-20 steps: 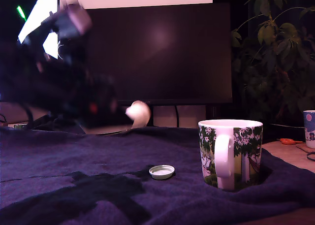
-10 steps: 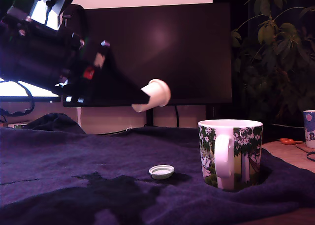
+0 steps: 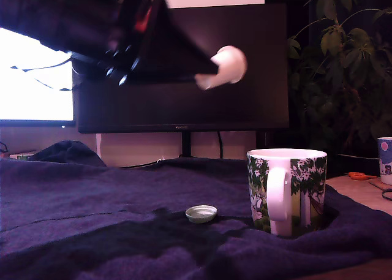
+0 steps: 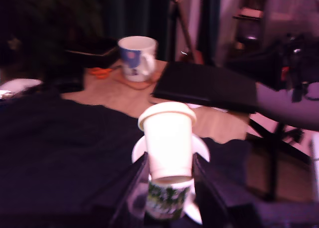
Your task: Pick up the coffee capsules on the table and drop them inside the coffee cup
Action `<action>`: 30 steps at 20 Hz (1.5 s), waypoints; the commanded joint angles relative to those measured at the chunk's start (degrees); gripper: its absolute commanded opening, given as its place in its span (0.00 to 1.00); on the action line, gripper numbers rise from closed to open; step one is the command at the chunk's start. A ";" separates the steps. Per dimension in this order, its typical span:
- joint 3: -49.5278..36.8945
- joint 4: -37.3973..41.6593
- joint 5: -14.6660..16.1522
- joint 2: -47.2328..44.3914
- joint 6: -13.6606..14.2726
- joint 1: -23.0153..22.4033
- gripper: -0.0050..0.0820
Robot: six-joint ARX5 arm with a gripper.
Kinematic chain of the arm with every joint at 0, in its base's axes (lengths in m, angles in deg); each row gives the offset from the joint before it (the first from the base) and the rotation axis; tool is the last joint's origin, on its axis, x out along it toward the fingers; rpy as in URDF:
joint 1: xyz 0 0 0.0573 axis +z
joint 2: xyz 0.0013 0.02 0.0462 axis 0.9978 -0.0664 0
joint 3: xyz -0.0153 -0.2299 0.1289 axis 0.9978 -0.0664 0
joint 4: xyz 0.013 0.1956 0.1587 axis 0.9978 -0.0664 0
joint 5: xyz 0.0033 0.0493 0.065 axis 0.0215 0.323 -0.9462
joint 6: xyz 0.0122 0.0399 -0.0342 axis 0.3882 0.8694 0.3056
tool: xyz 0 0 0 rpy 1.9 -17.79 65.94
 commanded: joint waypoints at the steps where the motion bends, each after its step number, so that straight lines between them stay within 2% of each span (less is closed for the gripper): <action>1: 2.34 -1.14 1.03 -3.10 0.28 0.00 0.03; 3: 5.57 -3.39 2.86 -5.77 0.35 -0.13 0.03; 5: 8.85 -7.19 3.15 -7.85 0.81 -0.26 0.03; 8: 13.57 -13.31 4.44 -10.73 3.23 -0.61 0.03; 12: 19.04 -19.45 4.63 -14.69 4.74 -1.25 0.03; 21: 26.16 -27.06 4.79 -21.40 5.90 -3.28 0.03; 30: 27.04 -30.97 3.74 -22.82 5.90 -3.32 0.03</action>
